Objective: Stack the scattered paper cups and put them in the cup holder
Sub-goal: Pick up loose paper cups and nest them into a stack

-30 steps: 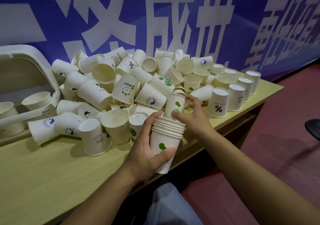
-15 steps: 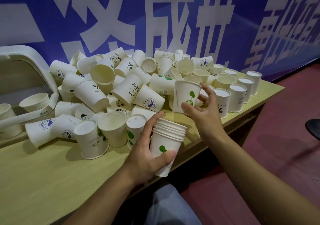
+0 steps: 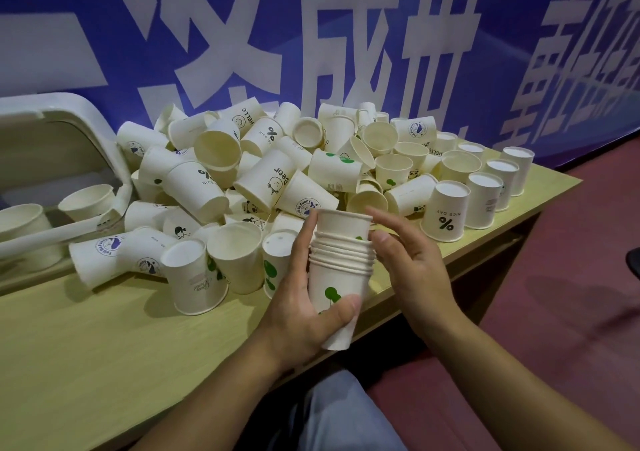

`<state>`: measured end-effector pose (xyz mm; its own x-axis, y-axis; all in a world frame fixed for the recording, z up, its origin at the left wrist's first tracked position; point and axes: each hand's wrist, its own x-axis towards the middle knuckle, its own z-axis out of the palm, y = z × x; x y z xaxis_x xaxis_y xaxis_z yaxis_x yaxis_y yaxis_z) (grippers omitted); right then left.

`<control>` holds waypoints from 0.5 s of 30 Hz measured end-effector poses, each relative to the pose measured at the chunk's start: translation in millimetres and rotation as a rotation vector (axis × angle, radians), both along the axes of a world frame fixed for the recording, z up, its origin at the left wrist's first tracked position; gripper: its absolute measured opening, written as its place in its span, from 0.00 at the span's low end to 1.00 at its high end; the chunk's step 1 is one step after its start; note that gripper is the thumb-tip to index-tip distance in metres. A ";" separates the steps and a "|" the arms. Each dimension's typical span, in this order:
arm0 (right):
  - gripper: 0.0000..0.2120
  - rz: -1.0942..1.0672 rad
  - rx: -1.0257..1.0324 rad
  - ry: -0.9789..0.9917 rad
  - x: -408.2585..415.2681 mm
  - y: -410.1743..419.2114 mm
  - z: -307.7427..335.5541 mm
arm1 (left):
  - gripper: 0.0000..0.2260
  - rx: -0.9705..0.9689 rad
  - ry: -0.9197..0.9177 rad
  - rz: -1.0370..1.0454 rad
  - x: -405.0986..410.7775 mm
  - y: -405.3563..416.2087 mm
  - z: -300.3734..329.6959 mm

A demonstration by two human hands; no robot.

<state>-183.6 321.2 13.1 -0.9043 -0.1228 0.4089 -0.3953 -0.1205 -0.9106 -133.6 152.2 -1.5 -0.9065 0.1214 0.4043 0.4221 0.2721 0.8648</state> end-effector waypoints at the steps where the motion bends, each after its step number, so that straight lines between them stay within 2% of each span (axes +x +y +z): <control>1: 0.15 -0.005 0.019 0.000 -2.1 0.2 1.2 | 0.47 0.019 0.010 0.005 -0.5 -2.1 2.7; 5: 0.10 0.082 0.053 -0.031 -11.8 -3.0 24.2 | 0.39 0.051 0.060 0.043 3.4 -13.1 17.4; 8: 0.06 0.030 0.290 0.060 -32.3 -12.8 40.6 | 0.34 0.074 0.080 0.069 12.2 -20.8 27.5; 12: 0.22 -0.074 0.832 0.195 -71.1 -39.8 45.9 | 0.35 0.081 0.071 0.115 24.3 -34.5 29.3; 15: 0.29 -0.068 1.002 0.231 -87.8 -57.9 46.6 | 0.37 0.064 0.064 0.139 32.1 -45.2 24.1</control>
